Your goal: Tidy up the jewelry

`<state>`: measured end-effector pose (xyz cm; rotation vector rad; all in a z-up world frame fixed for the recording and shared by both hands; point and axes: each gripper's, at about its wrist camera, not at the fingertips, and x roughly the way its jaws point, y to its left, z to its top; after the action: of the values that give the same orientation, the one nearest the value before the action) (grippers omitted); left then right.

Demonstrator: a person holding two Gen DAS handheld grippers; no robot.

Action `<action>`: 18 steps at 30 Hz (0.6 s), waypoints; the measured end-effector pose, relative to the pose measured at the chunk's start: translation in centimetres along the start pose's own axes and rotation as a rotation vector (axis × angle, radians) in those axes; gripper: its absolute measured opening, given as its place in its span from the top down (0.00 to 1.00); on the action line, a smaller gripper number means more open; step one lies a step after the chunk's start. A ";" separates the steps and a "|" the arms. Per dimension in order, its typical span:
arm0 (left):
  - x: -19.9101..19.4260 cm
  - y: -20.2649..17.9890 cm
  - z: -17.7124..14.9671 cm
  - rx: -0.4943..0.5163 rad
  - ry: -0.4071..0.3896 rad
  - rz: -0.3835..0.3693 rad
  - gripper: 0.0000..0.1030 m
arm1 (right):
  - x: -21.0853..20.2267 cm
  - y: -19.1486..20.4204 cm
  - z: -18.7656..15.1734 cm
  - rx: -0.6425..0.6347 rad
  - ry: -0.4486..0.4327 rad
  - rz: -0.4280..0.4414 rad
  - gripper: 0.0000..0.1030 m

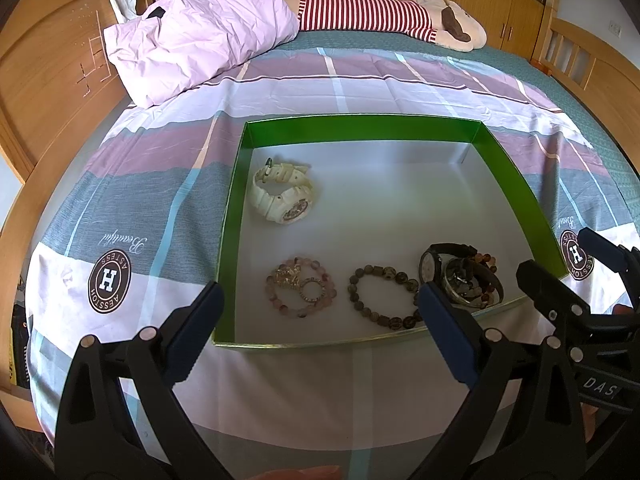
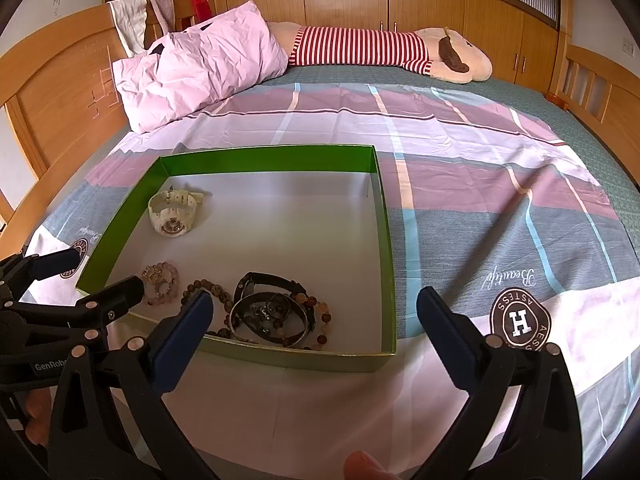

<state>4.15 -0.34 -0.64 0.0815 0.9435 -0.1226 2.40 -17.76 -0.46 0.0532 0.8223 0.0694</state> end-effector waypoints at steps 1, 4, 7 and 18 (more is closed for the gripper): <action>0.0 0.0 0.0 0.000 0.000 0.000 0.04 | 0.0 0.0 0.0 -0.001 0.000 0.000 0.01; 0.0 0.0 0.0 0.001 0.000 0.000 0.04 | 0.0 0.0 0.1 -0.001 0.000 -0.001 0.01; 0.0 0.0 0.1 0.001 0.000 0.000 0.04 | 0.0 0.0 0.0 -0.001 0.000 0.000 0.01; 0.2 0.2 -0.2 0.008 0.004 0.007 0.04 | 0.0 0.1 0.0 -0.002 0.001 -0.002 0.01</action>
<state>4.14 -0.18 -0.92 0.0922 0.9470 -0.1201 2.40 -17.67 -0.50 0.0499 0.8228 0.0681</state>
